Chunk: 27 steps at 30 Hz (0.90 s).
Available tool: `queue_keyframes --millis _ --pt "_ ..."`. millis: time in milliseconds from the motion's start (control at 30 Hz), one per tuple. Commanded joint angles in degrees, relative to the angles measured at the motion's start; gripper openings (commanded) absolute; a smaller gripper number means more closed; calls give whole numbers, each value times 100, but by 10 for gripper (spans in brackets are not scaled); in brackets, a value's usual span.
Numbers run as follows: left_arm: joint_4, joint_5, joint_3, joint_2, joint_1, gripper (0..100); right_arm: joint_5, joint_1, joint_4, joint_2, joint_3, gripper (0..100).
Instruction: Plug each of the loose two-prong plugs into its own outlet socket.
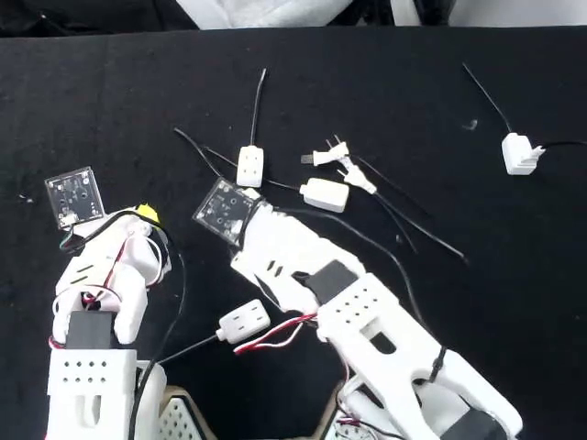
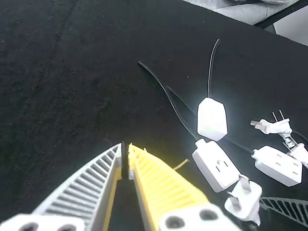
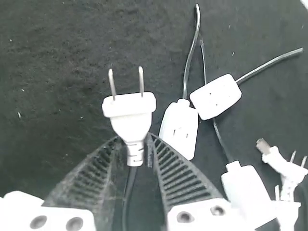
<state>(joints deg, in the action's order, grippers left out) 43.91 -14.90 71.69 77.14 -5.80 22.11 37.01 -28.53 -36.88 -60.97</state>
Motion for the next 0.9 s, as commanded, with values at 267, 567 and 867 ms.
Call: queue_keyframes --millis 267,567,867 --pt "-26 35 -338 44 857 30 -132 70 149 -831 -374 11" --pt "-343 35 -418 44 1182 30 -246 70 167 -989 -409 11" --pt "-352 -9 -479 44 1385 30 -246 70 158 -989 -409 11"
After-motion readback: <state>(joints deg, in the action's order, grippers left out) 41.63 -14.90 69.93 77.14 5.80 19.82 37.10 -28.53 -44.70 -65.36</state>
